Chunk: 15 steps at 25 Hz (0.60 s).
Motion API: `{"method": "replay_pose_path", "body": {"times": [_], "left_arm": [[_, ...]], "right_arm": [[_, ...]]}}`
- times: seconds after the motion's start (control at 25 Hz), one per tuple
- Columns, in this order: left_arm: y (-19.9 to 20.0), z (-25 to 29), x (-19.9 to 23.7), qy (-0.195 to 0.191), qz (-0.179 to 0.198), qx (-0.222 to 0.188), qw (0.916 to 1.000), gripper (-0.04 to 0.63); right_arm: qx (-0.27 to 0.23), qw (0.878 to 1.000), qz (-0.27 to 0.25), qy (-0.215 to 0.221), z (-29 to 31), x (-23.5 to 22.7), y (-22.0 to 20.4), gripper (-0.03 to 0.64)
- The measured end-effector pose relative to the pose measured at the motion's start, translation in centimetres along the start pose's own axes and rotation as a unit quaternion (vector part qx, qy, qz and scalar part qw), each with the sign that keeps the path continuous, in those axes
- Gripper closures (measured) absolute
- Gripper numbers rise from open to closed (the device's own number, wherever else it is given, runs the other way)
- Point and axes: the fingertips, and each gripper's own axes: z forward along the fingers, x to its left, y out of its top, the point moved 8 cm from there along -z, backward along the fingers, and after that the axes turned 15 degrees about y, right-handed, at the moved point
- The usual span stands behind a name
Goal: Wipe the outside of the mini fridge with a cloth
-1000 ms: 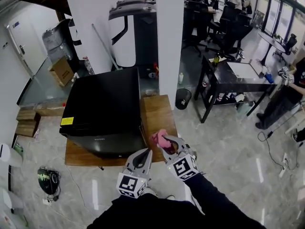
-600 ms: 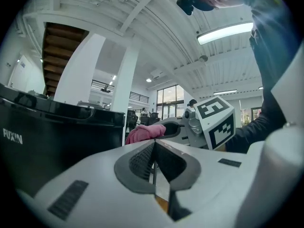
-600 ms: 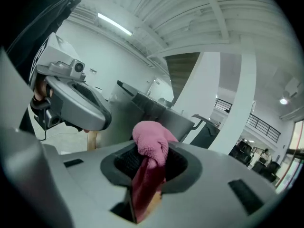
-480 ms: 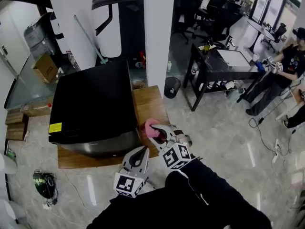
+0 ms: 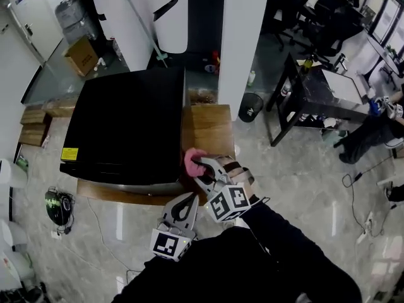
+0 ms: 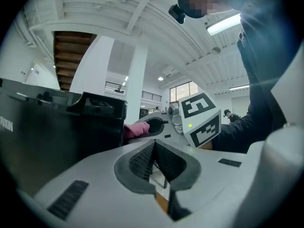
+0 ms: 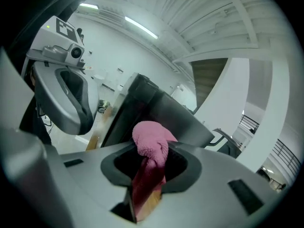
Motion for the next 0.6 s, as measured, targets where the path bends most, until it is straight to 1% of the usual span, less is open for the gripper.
{"method": "replay_pose_path", "body": {"times": [0.16, 0.28, 0.6], "left_arm": [[0.1, 2.3, -1.7, 0.037, -0.013, 0.017, 0.9991, 0.589], [-0.2, 4.3, -2.5, 0.068, -0.018, 0.022, 0.9973, 0.589], [0.2, 9.8, -3.3, 0.135, -0.014, 0.008, 0.9908, 0.589]], "right_arm": [[-0.013, 0.999, -0.035, 0.037, 0.8, -2.3, -1.1, 0.506], [-0.028, 0.996, -0.055, 0.063, 1.7, -4.0, -2.1, 0.506], [-0.058, 0.987, -0.099, 0.109, 3.2, -8.1, -5.0, 0.506]]}}
